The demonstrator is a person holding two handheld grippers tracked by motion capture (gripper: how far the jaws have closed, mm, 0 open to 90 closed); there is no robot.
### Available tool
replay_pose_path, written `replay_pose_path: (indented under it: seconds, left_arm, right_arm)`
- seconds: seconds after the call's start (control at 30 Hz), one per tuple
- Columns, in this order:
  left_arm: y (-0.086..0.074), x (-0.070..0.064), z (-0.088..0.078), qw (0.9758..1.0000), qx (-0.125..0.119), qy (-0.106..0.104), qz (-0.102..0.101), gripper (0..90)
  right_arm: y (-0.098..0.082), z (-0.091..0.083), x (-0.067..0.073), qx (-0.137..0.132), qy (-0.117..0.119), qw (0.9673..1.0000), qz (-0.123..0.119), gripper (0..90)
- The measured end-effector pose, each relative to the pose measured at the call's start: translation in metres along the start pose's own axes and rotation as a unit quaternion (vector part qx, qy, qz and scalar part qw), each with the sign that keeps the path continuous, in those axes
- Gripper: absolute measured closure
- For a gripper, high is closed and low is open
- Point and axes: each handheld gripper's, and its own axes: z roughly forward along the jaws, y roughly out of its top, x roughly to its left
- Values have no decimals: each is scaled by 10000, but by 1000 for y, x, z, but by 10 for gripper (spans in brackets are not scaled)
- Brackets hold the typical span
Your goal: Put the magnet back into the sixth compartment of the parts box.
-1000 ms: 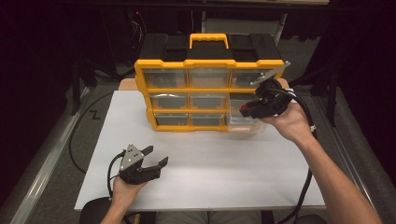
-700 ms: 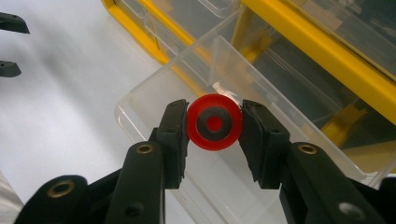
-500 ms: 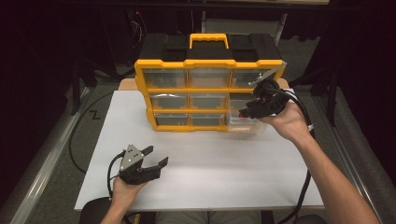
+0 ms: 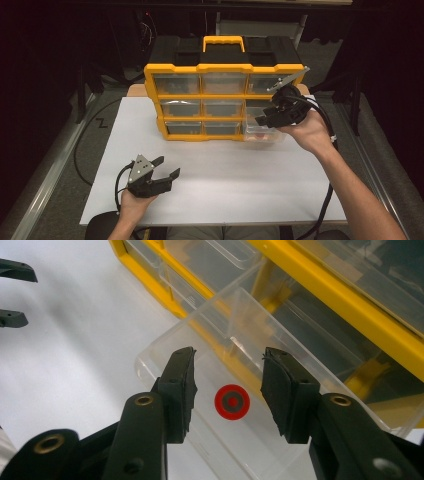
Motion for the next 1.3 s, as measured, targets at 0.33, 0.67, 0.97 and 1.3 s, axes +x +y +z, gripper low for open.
replay_pose_path:
  seconds: [0.33,0.67,0.97,1.3]
  left_arm:
    - [0,0,0,10000,5,-1,8,295]
    - [0,0,0,10000,2,-2,0,294]
    - [0,0,0,10000,6,1,5,295]
    - [0,0,0,10000,6,0,3,294]
  right_arm:
    - [1,-3,11,-61,126,9998,-131,605]
    - [2,-1,19,-139,235,9994,-209,605]
    - [0,-2,30,-216,330,9986,-362,606]
    - [-4,-1,37,-255,424,9979,-428,608]
